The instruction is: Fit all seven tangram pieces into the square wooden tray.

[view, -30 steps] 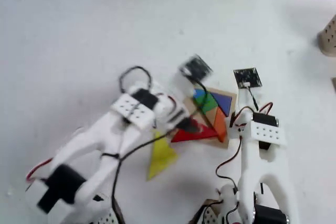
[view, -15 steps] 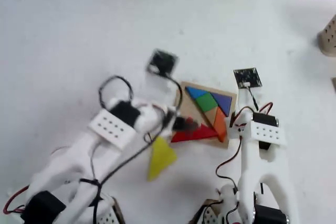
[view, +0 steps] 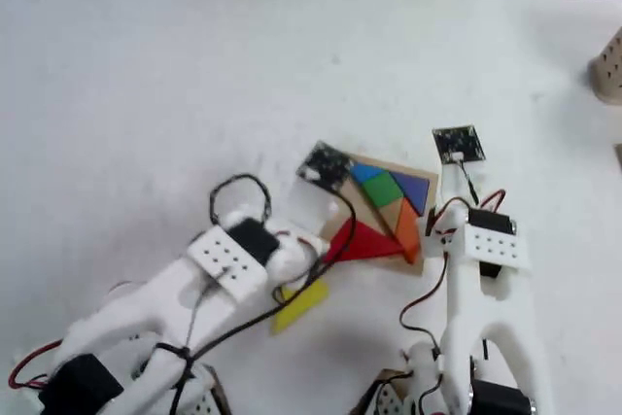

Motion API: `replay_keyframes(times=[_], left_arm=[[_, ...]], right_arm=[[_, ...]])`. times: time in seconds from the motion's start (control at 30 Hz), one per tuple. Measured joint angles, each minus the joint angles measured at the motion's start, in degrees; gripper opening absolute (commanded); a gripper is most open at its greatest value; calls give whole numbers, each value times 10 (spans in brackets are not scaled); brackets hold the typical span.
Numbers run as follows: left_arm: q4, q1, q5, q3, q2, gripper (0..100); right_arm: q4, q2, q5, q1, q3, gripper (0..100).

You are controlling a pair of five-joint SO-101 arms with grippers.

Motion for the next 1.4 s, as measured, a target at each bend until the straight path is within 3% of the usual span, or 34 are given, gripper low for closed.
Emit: replay_keyframes(times=[0.3,0.43,0.67,1.03,1.4], left_arm=[[-37,51,10,9,8,22],[-48,84,56,1,79,22],[-50,87,69,-67,181,22],[-106,-39,69,-103,197,22],[-149,-50,69,-103,197,22]], right_arm=[[0,0,0,0,0,21],[0,0,0,0,0,21],[0,0,0,0,0,21],[0,0,0,0,0,21],[0,0,0,0,0,21]])
